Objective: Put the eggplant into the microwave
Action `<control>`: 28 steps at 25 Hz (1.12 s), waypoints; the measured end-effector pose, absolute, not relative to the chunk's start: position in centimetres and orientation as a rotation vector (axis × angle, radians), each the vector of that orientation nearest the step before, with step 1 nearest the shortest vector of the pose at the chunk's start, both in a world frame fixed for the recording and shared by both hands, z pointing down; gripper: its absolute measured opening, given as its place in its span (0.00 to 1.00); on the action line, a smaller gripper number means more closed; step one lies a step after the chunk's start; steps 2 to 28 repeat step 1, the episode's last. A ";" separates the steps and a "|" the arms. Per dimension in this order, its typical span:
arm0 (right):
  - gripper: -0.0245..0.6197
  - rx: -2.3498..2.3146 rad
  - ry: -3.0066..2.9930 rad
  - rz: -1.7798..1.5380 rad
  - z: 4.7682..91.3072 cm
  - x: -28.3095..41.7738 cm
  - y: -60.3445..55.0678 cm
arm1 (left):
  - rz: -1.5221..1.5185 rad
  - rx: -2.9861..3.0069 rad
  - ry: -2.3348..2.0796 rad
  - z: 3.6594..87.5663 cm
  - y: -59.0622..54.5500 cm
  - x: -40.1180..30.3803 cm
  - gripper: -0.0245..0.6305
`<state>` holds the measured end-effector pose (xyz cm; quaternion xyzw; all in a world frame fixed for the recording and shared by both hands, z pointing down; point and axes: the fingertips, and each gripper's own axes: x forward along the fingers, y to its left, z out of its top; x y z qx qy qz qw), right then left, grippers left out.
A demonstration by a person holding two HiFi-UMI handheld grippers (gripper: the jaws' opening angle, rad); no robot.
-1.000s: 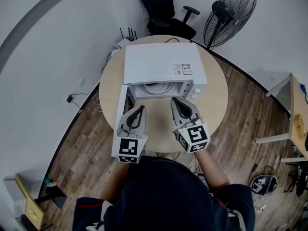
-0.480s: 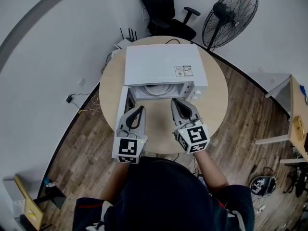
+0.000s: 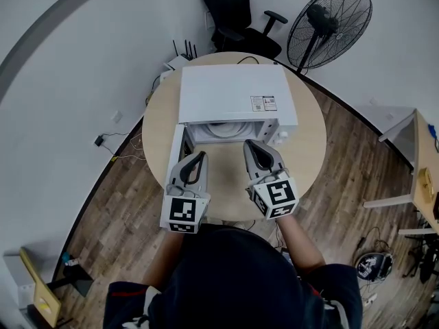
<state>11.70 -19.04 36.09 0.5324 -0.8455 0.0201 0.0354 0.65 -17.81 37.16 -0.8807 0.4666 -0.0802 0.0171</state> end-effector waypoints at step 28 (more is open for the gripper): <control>0.05 1.636 -2.598 0.061 36.1 11.7 -19.1 | -0.249 -2.737 1.451 37.2 -17.9 0.6 0.06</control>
